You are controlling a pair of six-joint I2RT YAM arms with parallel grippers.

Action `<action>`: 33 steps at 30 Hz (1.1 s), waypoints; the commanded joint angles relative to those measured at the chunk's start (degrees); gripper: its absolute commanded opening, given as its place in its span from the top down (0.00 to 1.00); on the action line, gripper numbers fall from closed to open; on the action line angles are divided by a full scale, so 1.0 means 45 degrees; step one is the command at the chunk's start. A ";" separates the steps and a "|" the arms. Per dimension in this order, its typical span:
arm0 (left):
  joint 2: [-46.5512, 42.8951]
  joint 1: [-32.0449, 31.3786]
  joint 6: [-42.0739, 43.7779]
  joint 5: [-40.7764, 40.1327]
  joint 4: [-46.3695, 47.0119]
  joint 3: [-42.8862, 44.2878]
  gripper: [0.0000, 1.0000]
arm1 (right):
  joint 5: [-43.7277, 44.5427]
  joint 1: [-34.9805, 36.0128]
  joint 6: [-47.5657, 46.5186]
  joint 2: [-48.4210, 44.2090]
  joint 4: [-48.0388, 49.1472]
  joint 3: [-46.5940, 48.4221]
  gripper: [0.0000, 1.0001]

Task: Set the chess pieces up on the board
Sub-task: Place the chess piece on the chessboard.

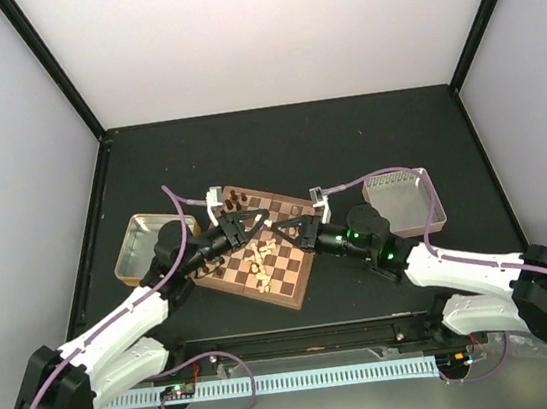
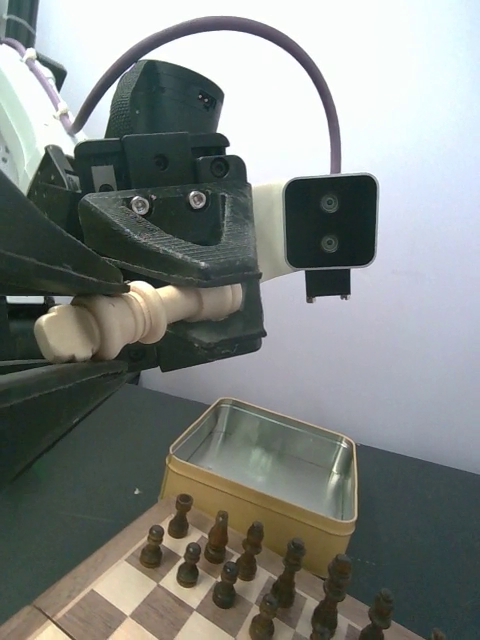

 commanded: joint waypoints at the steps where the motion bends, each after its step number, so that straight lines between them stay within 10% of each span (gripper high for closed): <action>1: -0.0145 0.0079 -0.0161 -0.0062 0.0490 -0.0080 0.97 | 0.0555 -0.0073 -0.0235 0.0061 0.0271 0.0406 0.88; 12: -0.0071 0.0097 0.3347 -0.1215 -0.5005 0.1039 0.49 | 0.2088 -0.0093 -0.3755 -0.0567 -0.6036 0.1874 0.95; 24: -0.3065 0.0230 0.6587 -0.5791 -0.9638 0.1094 0.38 | 0.3683 -0.0256 -0.8062 0.1098 -1.4814 0.4638 0.95; 33: -0.6072 0.0247 0.8032 -0.7652 -1.0465 0.0825 0.35 | 0.3296 -0.0250 -0.9007 0.3286 -1.7554 0.6562 0.96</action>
